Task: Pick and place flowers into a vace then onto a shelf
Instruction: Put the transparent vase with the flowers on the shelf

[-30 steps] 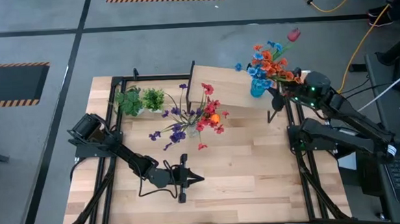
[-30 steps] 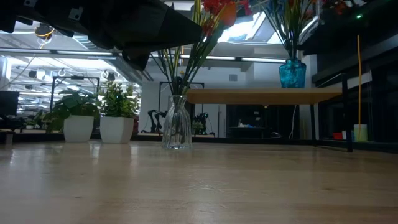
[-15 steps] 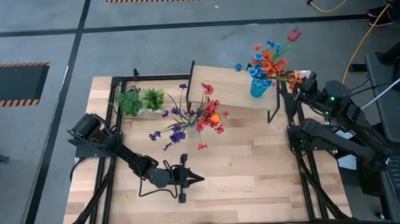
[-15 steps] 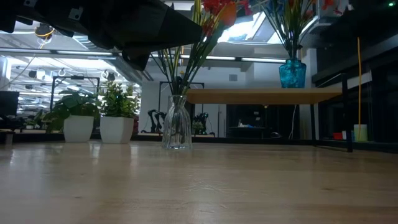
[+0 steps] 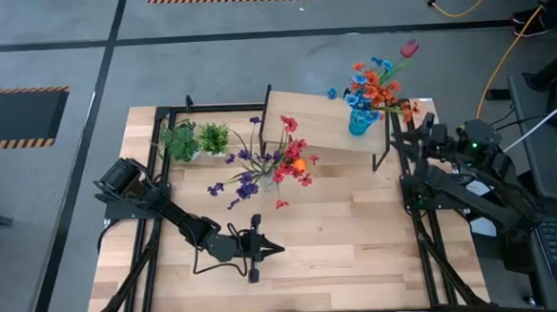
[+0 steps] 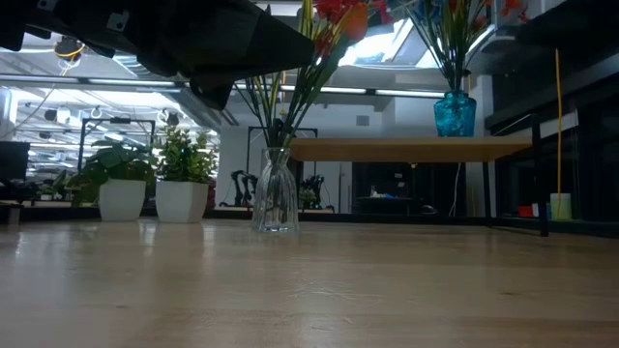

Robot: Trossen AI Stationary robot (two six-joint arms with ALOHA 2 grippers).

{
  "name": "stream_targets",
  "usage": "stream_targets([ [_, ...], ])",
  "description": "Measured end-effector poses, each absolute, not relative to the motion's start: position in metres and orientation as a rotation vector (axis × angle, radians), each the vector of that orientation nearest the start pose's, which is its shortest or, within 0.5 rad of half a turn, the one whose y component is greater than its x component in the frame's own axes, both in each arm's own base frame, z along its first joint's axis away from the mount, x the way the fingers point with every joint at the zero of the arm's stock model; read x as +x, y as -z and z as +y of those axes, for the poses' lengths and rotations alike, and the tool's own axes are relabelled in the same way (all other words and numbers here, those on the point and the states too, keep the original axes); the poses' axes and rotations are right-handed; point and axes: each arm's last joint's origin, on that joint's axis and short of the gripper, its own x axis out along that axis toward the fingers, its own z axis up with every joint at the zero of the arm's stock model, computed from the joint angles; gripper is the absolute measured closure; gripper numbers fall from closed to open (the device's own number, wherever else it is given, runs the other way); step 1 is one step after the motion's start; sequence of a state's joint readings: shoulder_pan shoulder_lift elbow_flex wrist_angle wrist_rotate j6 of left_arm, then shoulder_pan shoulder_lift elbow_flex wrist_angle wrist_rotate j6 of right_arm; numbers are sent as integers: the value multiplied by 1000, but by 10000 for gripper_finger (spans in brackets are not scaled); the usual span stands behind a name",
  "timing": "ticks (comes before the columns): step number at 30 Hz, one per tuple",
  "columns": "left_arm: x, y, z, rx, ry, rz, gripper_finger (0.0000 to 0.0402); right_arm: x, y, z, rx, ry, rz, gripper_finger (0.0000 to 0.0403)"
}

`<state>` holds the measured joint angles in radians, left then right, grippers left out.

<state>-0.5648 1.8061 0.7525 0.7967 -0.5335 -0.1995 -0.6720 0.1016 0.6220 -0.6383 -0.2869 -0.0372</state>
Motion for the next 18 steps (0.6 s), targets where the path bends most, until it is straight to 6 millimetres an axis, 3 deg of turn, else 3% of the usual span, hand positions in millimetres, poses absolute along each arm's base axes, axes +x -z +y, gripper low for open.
stream_targets([
  [5, 299, -153, -172, -72, 6, 220, 398, 36, -294, -13, -17, 222, 118, 386],
  [12, 299, -154, -169, -85, -59, 208, 398, 56, -292, -27, 20, 179, 209, 399],
  [18, 300, -157, -169, -104, -70, 173, 398, 77, -295, -33, 33, 9, 183, 401],
])
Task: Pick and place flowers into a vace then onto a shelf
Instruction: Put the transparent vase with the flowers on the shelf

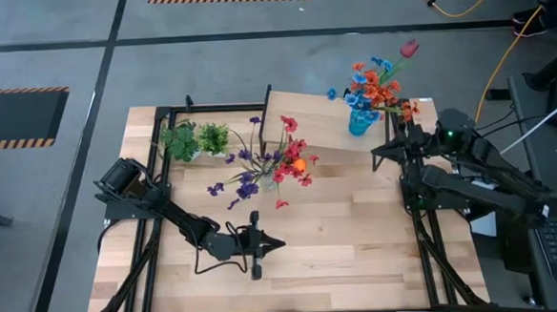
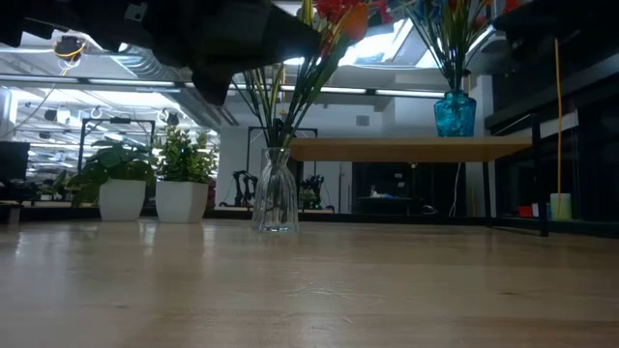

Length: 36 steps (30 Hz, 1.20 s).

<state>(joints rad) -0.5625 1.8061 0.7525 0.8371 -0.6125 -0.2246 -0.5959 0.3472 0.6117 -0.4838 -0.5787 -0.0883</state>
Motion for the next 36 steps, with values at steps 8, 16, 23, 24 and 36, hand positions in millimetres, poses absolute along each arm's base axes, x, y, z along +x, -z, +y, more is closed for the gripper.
stream_targets([
  [8, 300, -159, -168, -89, -95, 159, 398, 85, -297, -25, 29, -18, 175, 401],
  [16, 300, -159, -167, -87, -129, 153, 398, 105, -273, -17, 2, -47, 243, 402],
  [23, 292, -175, -170, -137, -199, 121, 398, 122, -259, -3, -20, -101, 241, 403],
  [24, 288, -178, -171, -139, -213, 126, 398, 124, -258, -1, -24, -96, 252, 403],
  [36, 249, -178, -170, -218, -430, 290, 400, 160, -244, 32, -90, -110, 321, 403],
])
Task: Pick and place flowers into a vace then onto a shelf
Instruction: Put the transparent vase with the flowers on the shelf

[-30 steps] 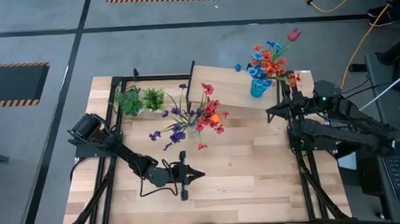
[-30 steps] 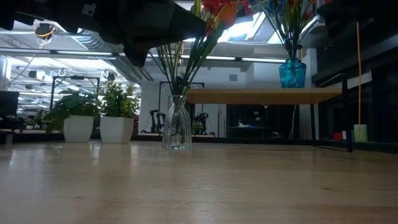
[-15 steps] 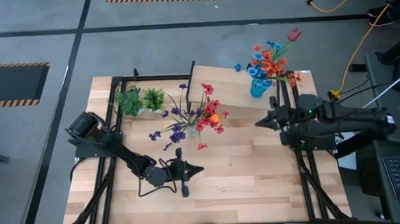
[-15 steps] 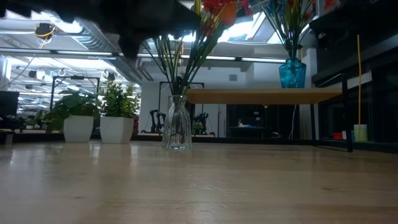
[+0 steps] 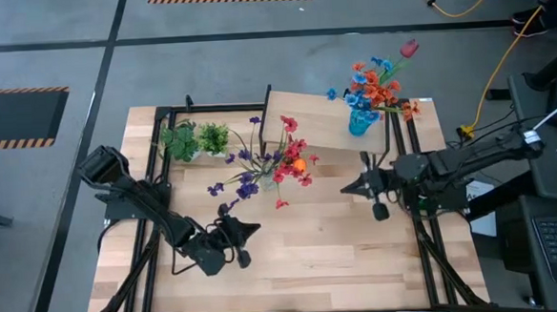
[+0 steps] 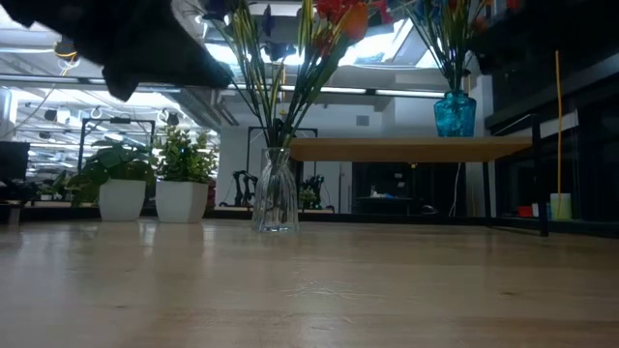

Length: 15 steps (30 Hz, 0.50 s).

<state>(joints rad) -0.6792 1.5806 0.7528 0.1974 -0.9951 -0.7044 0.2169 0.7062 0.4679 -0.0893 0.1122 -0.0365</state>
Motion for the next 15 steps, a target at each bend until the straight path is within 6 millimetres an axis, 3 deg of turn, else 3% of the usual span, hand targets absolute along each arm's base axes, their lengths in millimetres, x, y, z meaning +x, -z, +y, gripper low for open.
stream_targets([
  [10, 243, -169, -162, -97, -485, 368, 393, 189, -224, 59, -112, -208, 363, 403],
  [15, 243, -169, -162, -43, -480, 378, 361, 200, -215, 67, -92, -221, 378, 403],
])
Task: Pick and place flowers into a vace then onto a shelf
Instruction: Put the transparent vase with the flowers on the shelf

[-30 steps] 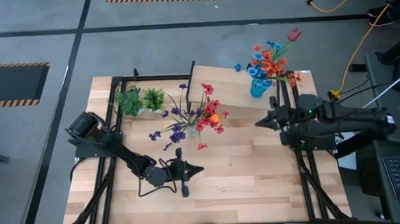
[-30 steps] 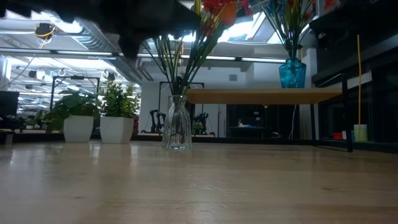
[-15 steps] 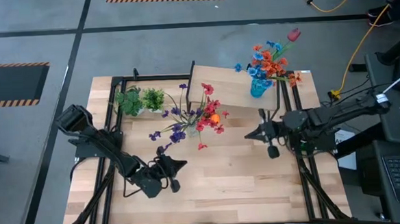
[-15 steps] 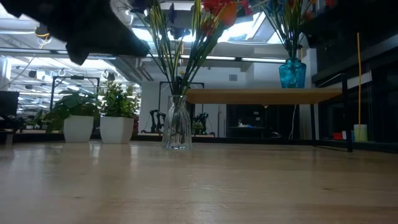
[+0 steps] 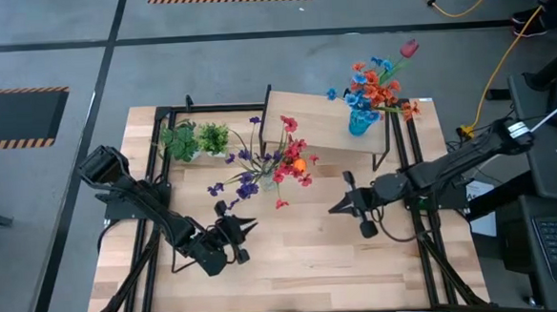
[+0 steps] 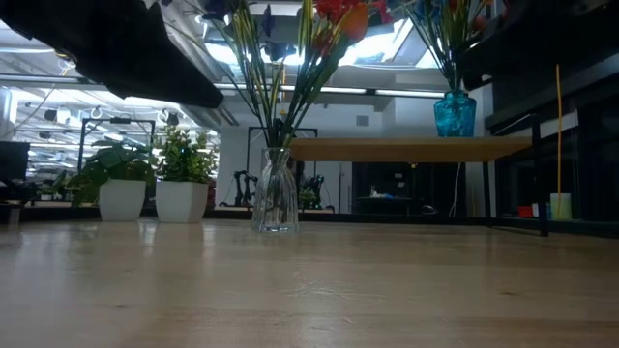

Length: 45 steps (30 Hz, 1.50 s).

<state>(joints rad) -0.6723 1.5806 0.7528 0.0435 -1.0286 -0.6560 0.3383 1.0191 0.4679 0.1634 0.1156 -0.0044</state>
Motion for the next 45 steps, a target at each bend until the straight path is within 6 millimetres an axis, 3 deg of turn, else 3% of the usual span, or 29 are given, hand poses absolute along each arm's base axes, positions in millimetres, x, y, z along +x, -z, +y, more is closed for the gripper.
stream_targets([
  [13, 250, -168, -149, -29, -530, 391, 190, 218, -196, 78, -57, -150, 397, 403],
  [18, 254, -166, -137, -43, -602, 388, 148, 224, -190, 88, -50, -151, 369, 403],
  [30, 241, -138, -115, -204, -744, 258, 147, 236, -167, 104, -67, -127, 366, 403],
  [39, 268, -115, -105, -23, -773, 240, 151, 238, -166, 101, -69, -116, 358, 403],
  [45, 282, -107, -91, -21, -822, 197, 149, 238, -166, 101, -70, -117, 359, 403],
])
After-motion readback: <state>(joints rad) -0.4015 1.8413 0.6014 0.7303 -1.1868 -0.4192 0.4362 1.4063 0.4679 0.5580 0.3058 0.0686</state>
